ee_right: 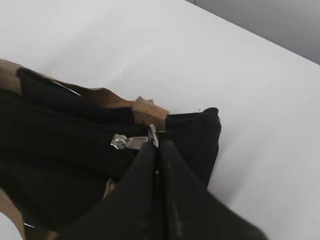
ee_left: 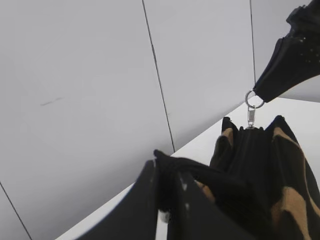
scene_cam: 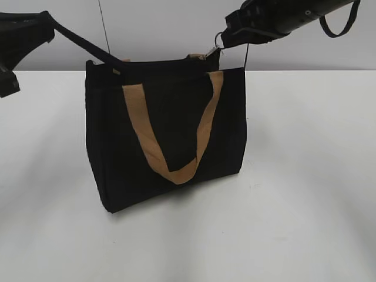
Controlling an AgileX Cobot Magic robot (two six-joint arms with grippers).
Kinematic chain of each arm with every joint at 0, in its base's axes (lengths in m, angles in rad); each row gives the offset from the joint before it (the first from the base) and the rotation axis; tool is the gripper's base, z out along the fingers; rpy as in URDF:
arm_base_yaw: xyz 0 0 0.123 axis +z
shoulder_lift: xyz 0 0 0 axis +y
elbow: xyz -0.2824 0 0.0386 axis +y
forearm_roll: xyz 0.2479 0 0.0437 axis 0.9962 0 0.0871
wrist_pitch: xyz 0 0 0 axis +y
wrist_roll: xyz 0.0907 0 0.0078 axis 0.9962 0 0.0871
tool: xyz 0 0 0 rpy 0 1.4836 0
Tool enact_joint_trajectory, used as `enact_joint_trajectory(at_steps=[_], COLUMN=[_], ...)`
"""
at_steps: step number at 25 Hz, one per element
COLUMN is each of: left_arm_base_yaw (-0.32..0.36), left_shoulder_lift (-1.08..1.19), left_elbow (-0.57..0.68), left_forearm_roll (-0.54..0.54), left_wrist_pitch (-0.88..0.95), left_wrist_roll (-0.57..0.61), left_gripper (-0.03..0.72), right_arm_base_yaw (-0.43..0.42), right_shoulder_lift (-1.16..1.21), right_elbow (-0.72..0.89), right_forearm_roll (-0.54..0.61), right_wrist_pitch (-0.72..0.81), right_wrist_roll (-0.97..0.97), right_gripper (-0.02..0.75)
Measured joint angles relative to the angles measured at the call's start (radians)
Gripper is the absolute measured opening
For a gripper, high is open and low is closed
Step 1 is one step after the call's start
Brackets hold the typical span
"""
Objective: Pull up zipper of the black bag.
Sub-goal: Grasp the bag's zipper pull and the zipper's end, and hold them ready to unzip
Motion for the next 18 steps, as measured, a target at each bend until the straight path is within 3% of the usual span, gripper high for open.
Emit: enact_joint_trajectory(at_steps=[7,10,13,18], left_arm_base_yaw=[0.0,0.0,0.0,0.0], left_shoulder_lift=[0.005,0.013,0.013,0.013], left_elbow=[0.0,0.0,0.0,0.0], left_forearm_roll=[0.0,-0.005,-0.01,-0.011], left_wrist_pitch=[-0.003,-0.004,-0.004,-0.004], left_wrist_roll=[0.0,0.0,0.0,0.0], left_gripper=[0.027,0.027,0.027,0.027], right_arm_base_yaw=[-0.006,-0.006,-0.009,-0.01], right_shoulder_lift=[0.0,-0.001,-0.006,-0.006], right_elbow=[0.0,0.0,0.0,0.0], right_forearm_roll=[0.009,0.029,0.046,0.051], right_wrist_pitch=[0.033,0.035,0.032,0.031], right_wrist_roll=[0.015,0.015,0.015,0.016], right_gripper=[0.003,0.048,0.156,0.442])
